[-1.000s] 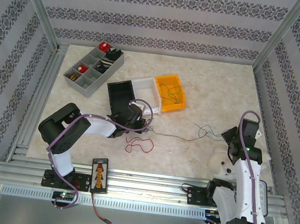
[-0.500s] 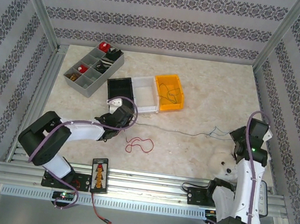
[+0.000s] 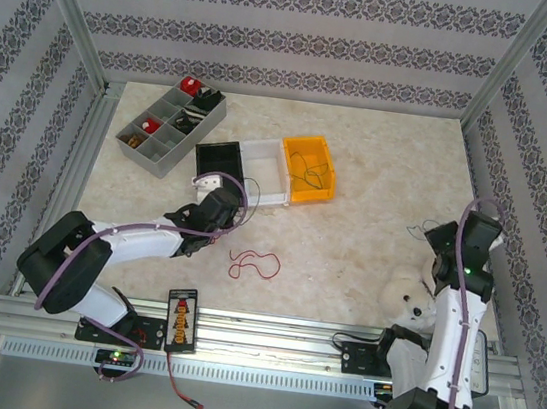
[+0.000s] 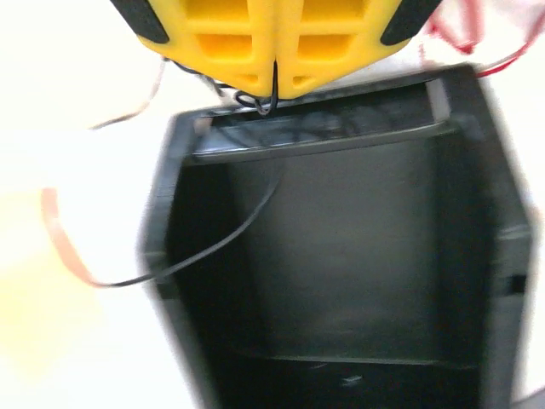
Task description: Untangle the cables
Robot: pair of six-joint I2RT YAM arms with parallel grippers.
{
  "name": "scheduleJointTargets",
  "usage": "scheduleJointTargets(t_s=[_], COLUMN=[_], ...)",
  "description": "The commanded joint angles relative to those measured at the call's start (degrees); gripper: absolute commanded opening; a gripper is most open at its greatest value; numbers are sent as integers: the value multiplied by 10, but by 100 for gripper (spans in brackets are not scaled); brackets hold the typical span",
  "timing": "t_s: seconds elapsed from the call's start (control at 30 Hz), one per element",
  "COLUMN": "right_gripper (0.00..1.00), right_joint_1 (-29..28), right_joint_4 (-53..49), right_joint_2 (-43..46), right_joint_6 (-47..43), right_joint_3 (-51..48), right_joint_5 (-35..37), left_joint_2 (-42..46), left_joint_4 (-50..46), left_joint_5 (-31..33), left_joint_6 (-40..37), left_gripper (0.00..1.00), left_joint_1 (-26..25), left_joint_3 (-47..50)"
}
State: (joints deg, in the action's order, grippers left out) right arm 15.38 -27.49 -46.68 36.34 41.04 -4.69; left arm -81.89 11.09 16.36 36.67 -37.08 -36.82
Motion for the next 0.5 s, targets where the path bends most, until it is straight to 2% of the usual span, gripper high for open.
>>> scheduleJointTargets(t_s=[0.0,0.13,0.23,0.33,0.47], right_gripper=[3,4,4,4,4], right_joint_1=[-65,-152,-213,-267,-300], right_joint_4=[54,76,90,106,124], right_joint_2=[11,13,-14,-62,-165], right_joint_6=[-34,-45,-51,-65,-78], right_joint_3=[31,64,99,138,192], right_joint_5=[-60,-51,-33,-8,-1], left_joint_2=[38,59,66,63,56], left_joint_4=[109,109,122,132,139], left_joint_5=[-146,-241,-270,-253,-208], left_joint_6=[-68,-86,-66,-30,9], left_gripper=[0,0,0,0,0], left_joint_1=[-4,-10,-12,-13,-19], left_joint_3=[2,-22,-28,-24,-4])
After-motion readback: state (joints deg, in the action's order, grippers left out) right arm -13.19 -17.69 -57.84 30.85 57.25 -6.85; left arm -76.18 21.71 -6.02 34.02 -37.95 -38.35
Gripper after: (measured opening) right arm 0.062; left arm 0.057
